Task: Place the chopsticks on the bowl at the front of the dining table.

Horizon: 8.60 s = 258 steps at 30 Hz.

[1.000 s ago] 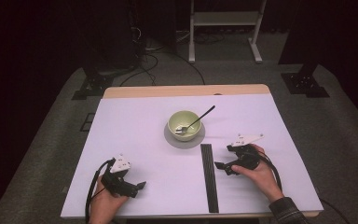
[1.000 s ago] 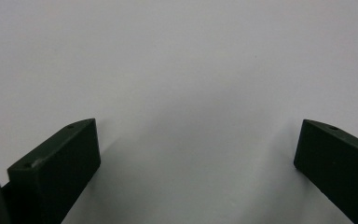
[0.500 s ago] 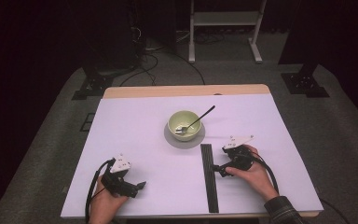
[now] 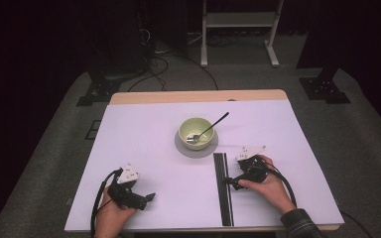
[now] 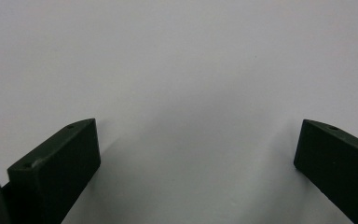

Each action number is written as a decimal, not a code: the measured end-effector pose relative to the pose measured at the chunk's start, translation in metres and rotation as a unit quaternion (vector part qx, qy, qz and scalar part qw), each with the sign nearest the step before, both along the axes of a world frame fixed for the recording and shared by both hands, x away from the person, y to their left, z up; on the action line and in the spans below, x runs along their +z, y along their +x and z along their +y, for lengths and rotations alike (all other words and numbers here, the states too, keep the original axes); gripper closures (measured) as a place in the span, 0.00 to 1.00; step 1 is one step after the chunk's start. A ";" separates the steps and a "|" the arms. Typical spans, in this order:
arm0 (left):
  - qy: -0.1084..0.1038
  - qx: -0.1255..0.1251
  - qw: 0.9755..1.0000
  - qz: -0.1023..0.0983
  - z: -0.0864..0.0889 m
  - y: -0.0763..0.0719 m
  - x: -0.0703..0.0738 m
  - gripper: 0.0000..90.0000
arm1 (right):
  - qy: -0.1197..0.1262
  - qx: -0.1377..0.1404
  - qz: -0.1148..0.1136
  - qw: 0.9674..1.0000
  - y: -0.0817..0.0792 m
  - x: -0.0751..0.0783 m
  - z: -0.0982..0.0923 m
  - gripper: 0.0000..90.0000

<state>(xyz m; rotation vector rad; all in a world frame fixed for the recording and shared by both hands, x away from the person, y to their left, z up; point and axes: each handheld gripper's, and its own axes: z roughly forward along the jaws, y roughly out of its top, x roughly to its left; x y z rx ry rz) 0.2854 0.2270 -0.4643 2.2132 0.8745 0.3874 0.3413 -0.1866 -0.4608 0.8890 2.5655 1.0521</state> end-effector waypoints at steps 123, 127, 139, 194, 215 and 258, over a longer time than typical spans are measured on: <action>0.000 0.000 1.000 0.000 0.000 0.000 0.000 0.00 | -0.023 0.008 0.004 1.000 -0.084 0.001 -0.026 0.10; 0.000 0.000 1.000 0.000 0.000 0.000 0.000 0.00 | -0.023 0.003 0.005 1.000 -0.084 0.001 -0.030 0.10; 0.000 0.000 1.000 0.000 0.000 0.000 0.000 0.00 | -0.024 -0.007 0.007 1.000 -0.081 0.002 -0.037 0.10; 0.000 0.000 1.000 0.000 0.000 0.000 0.000 0.00 | -0.030 -0.090 0.014 0.995 -0.057 0.004 -0.095 0.10; 0.000 0.000 1.000 0.000 0.000 0.000 0.000 0.00 | -0.028 -0.122 0.017 0.992 -0.043 0.004 -0.120 0.10; 0.000 0.000 1.000 0.000 0.000 0.000 0.000 0.00 | 0.015 -0.132 0.009 0.991 -0.020 0.008 -0.136 0.10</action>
